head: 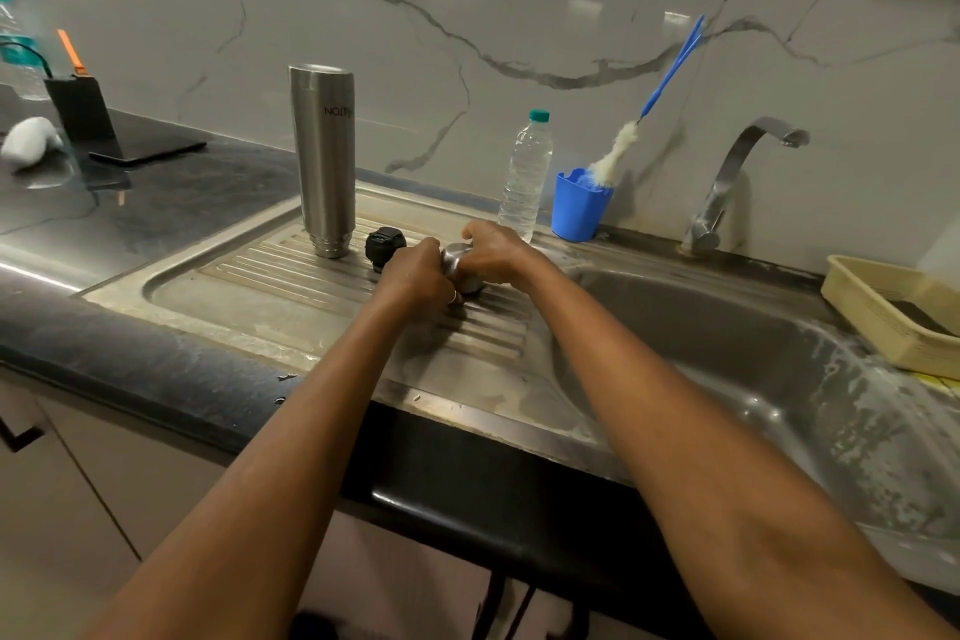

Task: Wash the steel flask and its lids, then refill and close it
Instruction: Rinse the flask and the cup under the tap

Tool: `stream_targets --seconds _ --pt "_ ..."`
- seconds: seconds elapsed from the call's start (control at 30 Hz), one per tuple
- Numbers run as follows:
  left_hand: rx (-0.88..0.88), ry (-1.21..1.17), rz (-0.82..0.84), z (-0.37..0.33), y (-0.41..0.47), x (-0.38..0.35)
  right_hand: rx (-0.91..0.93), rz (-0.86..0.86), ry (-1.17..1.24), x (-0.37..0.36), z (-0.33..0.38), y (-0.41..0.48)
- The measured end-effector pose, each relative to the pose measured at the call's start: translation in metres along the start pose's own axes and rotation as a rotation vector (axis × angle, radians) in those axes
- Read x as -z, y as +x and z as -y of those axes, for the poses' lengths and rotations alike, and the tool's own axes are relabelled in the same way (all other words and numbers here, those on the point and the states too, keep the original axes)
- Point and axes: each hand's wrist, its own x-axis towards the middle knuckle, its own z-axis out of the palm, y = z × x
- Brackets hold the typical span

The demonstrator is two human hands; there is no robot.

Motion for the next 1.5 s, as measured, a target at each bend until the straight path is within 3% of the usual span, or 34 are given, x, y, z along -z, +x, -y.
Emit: stream_targets --seconds 0.33,0.53,0.97,1.5 --pt "-0.103 0.205 -0.090 -0.055 -0.033 0.024 0.004 -0.070 0.186 0.039 -0.003 -0.050" --pt "-0.232 0.184 -0.151 -0.120 -0.076 0.015 0.004 -0.201 0.148 0.071 -0.033 -0.094" --pt "-0.359 0.157 -0.087 -0.221 -0.115 -0.045 -0.188 -0.352 0.134 0.112 -0.121 -0.180" --pt "-0.417 0.260 0.102 -0.250 -0.011 -0.163 -0.368 -0.310 0.089 0.098 -0.264 -0.133"
